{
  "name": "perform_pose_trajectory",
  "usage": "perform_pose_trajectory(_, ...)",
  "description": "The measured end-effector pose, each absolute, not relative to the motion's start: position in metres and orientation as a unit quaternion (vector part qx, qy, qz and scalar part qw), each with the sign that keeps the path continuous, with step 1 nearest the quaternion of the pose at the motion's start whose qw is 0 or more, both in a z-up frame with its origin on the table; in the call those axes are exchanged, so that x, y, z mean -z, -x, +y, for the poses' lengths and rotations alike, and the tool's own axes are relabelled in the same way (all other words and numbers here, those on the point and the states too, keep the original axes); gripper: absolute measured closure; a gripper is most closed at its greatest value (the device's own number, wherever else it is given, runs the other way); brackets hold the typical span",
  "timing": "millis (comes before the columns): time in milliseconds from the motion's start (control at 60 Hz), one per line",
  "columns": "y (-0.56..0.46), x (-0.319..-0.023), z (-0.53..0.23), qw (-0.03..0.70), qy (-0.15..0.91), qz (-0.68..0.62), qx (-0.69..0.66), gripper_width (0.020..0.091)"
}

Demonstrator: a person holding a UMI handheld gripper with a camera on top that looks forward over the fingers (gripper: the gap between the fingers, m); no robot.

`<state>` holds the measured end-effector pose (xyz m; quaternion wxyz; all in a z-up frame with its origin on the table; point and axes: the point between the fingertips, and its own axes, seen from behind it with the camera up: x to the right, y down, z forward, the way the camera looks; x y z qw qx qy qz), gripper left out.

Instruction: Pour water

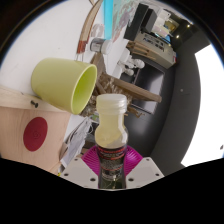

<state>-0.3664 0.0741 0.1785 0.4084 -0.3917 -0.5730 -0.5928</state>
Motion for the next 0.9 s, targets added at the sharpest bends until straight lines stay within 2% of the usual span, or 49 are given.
perform_pose_trajectory(150, 0.361, -0.175, 0.072, 0.424, 0.44, -0.556, 0.563, 0.0842)
perform_pose_trajectory(317, 0.335, -0.17, 0.061, 0.498, 0.66, -0.402, 0.394, 0.0841)
perform_pose_trajectory(417, 0.328, -0.166, 0.054, 0.529, 0.749, -0.291, 0.274, 0.0839)
perform_pose_trajectory(633, 0.332, -0.121, 0.043, 0.532, 0.836, -0.124, 0.048, 0.0838)
perform_pose_trajectory(900, 0.345, -0.06, 0.038, 0.516, 0.854, -0.057, -0.039, 0.0834)
